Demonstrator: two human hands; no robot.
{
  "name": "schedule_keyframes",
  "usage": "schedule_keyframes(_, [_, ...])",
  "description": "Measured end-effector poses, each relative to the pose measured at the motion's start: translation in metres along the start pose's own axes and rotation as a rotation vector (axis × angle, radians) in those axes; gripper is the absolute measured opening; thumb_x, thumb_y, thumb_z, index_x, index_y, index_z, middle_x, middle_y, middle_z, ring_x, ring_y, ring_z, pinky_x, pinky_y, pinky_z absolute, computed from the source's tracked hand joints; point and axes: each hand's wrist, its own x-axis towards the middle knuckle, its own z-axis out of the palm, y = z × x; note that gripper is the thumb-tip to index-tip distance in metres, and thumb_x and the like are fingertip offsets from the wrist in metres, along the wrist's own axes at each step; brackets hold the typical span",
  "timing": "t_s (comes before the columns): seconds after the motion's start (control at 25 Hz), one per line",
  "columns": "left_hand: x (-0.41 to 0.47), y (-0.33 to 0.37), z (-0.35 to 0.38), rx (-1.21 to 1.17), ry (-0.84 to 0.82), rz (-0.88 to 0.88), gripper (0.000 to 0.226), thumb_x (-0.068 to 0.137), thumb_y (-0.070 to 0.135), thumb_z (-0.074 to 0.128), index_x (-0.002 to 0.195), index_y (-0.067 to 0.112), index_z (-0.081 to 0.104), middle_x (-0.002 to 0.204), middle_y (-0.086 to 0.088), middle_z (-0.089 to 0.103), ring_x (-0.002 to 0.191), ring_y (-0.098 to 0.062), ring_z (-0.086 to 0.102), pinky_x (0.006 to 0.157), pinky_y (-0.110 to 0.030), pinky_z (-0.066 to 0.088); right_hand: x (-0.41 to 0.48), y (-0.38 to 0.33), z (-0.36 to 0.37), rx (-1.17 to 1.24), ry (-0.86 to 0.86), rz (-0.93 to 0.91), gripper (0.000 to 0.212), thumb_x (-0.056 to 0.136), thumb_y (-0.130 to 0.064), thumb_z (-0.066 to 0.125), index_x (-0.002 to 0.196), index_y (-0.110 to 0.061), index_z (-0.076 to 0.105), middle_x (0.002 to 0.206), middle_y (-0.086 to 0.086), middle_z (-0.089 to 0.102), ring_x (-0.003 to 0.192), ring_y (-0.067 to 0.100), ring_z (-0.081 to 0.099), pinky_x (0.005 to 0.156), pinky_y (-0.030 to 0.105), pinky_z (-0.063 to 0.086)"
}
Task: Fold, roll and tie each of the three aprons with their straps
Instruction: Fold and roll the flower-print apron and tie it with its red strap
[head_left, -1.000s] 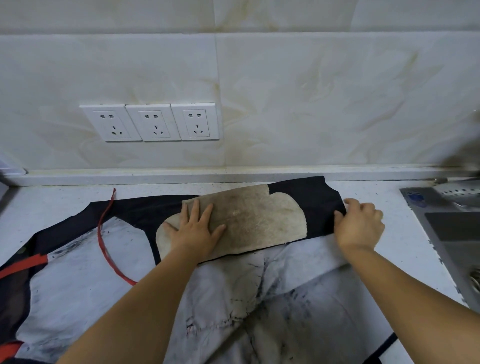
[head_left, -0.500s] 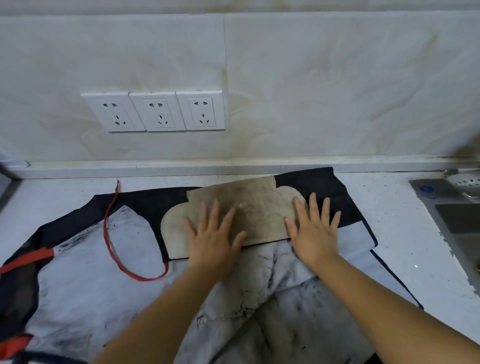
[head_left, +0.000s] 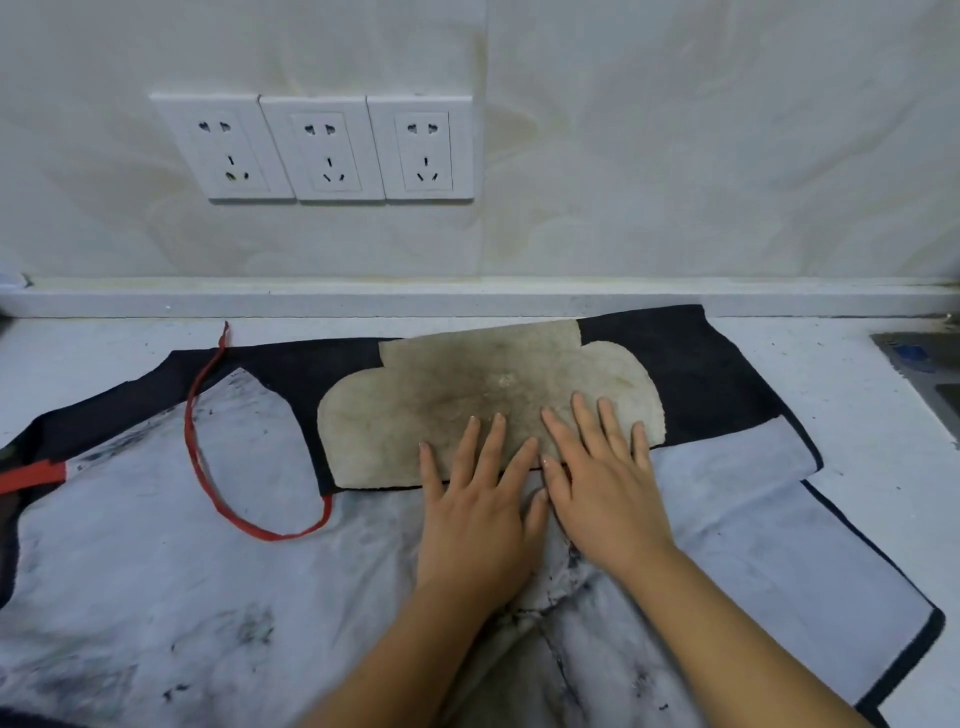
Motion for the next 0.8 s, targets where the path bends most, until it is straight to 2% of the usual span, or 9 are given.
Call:
schedule_keyframes(0.12, [-0.003, -0.003, 0.004, -0.008, 0.042, 0.017, 0.053, 0.096, 0.055, 0.028, 0.142, 0.034, 0.044, 0.155, -0.001, 0.037, 0.147, -0.023, 0.024, 0.115, -0.062, 0.017, -0.006, 0.001, -0.001, 0.172, 0.127, -0.003, 0.053, 0.099, -0.049, 0.017, 0.149, -0.036, 0.029, 0.159, -0.007, 0.020, 0.149, 0.013, 0.007, 0.122, 0.039, 0.005])
schedule_keyframes(0.2, [-0.004, -0.004, 0.001, -0.047, 0.059, 0.034, 0.055, 0.094, 0.055, 0.026, 0.141, 0.034, 0.046, 0.154, 0.001, 0.038, 0.147, -0.022, 0.025, 0.117, -0.059, 0.016, -0.011, 0.005, -0.004, 0.468, 0.268, 0.047, 0.040, 0.100, -0.039, 0.037, 0.138, -0.031, 0.049, 0.142, -0.012, 0.047, 0.138, 0.007, 0.031, 0.115, 0.031, 0.026])
schedule_keyframes(0.24, [-0.005, -0.005, -0.001, -0.071, 0.053, 0.043, 0.058, 0.092, 0.056, 0.023, 0.141, 0.034, 0.045, 0.155, 0.002, 0.036, 0.148, -0.020, 0.022, 0.118, -0.057, 0.013, -0.012, 0.008, -0.005, 0.593, 0.319, 0.073, 0.035, 0.099, -0.035, 0.043, 0.131, -0.030, 0.055, 0.130, -0.015, 0.054, 0.129, 0.004, 0.039, 0.107, 0.024, 0.035])
schedule_keyframes(0.32, [-0.010, -0.005, -0.007, -0.095, 0.008, 0.056, 0.063, 0.089, 0.058, 0.015, 0.144, 0.037, 0.037, 0.159, 0.006, 0.025, 0.150, -0.017, 0.009, 0.120, -0.052, 0.002, -0.015, 0.010, -0.008, 0.699, 0.378, 0.085, 0.027, 0.098, -0.028, 0.047, 0.121, -0.029, 0.061, 0.115, -0.019, 0.056, 0.115, 0.001, 0.046, 0.090, 0.010, 0.036])
schedule_keyframes(0.36, [-0.012, -0.005, -0.009, -0.096, -0.006, 0.064, 0.062, 0.090, 0.058, 0.014, 0.146, 0.039, 0.032, 0.161, 0.008, 0.020, 0.150, -0.015, 0.004, 0.121, -0.051, -0.002, -0.016, 0.010, -0.007, 0.708, 0.397, 0.075, 0.026, 0.098, -0.026, 0.047, 0.119, -0.029, 0.063, 0.112, -0.020, 0.056, 0.112, 0.001, 0.047, 0.086, 0.008, 0.036])
schedule_keyframes(0.44, [-0.012, -0.005, -0.006, -0.110, -0.021, 0.078, 0.052, 0.097, 0.053, 0.023, 0.147, 0.040, 0.030, 0.161, 0.010, 0.017, 0.150, -0.014, 0.000, 0.120, -0.050, -0.005, -0.015, 0.008, -0.004, 0.693, 0.433, 0.054, 0.024, 0.098, -0.021, 0.048, 0.115, -0.026, 0.064, 0.109, -0.019, 0.056, 0.109, 0.003, 0.048, 0.089, 0.015, 0.040])
schedule_keyframes(0.6, [-0.011, 0.001, -0.008, -0.125, 0.015, 0.060, 0.048, 0.096, 0.047, 0.035, 0.142, 0.034, 0.043, 0.152, 0.007, 0.038, 0.145, -0.018, 0.023, 0.119, -0.051, 0.010, -0.024, 0.004, -0.005, 0.666, 0.533, 0.056, 0.026, 0.097, -0.013, 0.047, 0.116, -0.017, 0.065, 0.112, -0.005, 0.062, 0.108, 0.014, 0.053, 0.094, 0.033, 0.046])
schedule_keyframes(0.72, [-0.040, 0.008, -0.030, -0.185, -0.006, 0.192, 0.041, 0.096, 0.041, 0.045, 0.134, 0.029, 0.053, 0.140, 0.006, 0.051, 0.133, -0.017, 0.041, 0.113, -0.039, 0.027, -0.066, 0.008, -0.011, 0.587, 0.511, -0.007, 0.028, 0.095, -0.009, 0.048, 0.116, -0.016, 0.065, 0.112, -0.002, 0.062, 0.108, 0.015, 0.053, 0.090, 0.024, 0.041])
schedule_keyframes(0.8, [-0.068, 0.014, -0.049, -0.255, -0.036, 0.328, 0.037, 0.089, 0.045, 0.044, 0.112, 0.028, 0.068, 0.122, 0.008, 0.063, 0.119, -0.016, 0.053, 0.103, -0.032, 0.038, -0.093, 0.015, -0.012, 0.505, 0.461, -0.041, 0.025, 0.092, -0.007, 0.051, 0.108, -0.016, 0.068, 0.108, -0.001, 0.062, 0.106, 0.017, 0.053, 0.085, 0.021, 0.038])
